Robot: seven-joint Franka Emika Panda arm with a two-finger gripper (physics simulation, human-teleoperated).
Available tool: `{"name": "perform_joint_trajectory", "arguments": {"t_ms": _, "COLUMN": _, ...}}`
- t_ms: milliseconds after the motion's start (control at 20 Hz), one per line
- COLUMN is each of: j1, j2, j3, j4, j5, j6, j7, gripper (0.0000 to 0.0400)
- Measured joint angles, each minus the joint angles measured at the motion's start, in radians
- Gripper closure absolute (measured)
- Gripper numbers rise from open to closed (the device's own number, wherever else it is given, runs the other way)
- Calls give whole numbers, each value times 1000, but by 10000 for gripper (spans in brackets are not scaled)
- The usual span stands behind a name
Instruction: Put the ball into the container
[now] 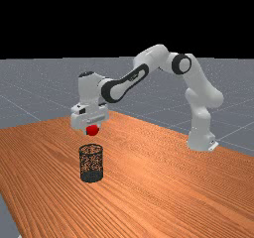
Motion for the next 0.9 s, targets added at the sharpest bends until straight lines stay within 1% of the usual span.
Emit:
{"name": "perform_joint_trajectory", "arguments": {"t_ms": 100, "j1": 1, "j2": 15, "j3": 0, "j4": 1, "j5": -1, "j6": 7, "j7": 1, "gripper": 120}}
{"name": "perform_joint_trajectory", "arguments": {"t_ms": 150, "j1": 0, "j2": 7, "j3": 1, "j4": -28, "j5": 2, "j6": 40, "j7": 0, "gripper": 120}}
{"name": "perform_joint_trajectory", "arguments": {"t_ms": 300, "j1": 8, "j2": 4, "j3": 2, "j4": -37, "j5": 0, "j6": 39, "j7": 12, "gripper": 120}}
{"name": "perform_joint_trajectory", "arguments": {"t_ms": 350, "j1": 9, "j2": 16, "j3": 3, "j4": -17, "j5": 0, "j6": 25, "j7": 13, "gripper": 120}}
{"name": "perform_joint_trajectory", "arguments": {"t_ms": 500, "j1": 8, "j2": 12, "j3": 5, "j4": -35, "j5": 3, "j6": 53, "j7": 10, "gripper": 121}}
{"name": "perform_joint_trajectory", "arguments": {"t_ms": 550, "j1": 1, "j2": 15, "j3": 12, "j4": -32, "j5": 17, "j6": 61, "j7": 1, "gripper": 121}}
{"name": "perform_joint_trajectory", "arguments": {"t_ms": 650, "j1": 8, "j2": 49, "j3": 5, "j4": 31, "j5": 2, "j6": 7, "j7": 12, "gripper": 120}}
{"name": "perform_joint_trajectory", "arguments": {"t_ms": 700, "j1": 8, "j2": 53, "j3": 4, "j4": 41, "j5": 1, "j6": -7, "j7": 13, "gripper": 68}}
{"name": "perform_joint_trajectory", "arguments": {"t_ms": 750, "j1": 9, "j2": 85, "j3": 2, "j4": 106, "j5": -3, "j6": -68, "j7": 14, "gripper": 41}}
{"name": "perform_joint_trajectory", "arguments": {"t_ms": 800, "j1": 10, "j2": 84, "j3": 2, "j4": 106, "j5": -4, "j6": -71, "j7": 14, "gripper": 25}}
{"name": "perform_joint_trajectory", "arguments": {"t_ms": 900, "j1": 9, "j2": 80, "j3": 3, "j4": 96, "j5": -3, "j6": -58, "j7": 14, "gripper": 9}}
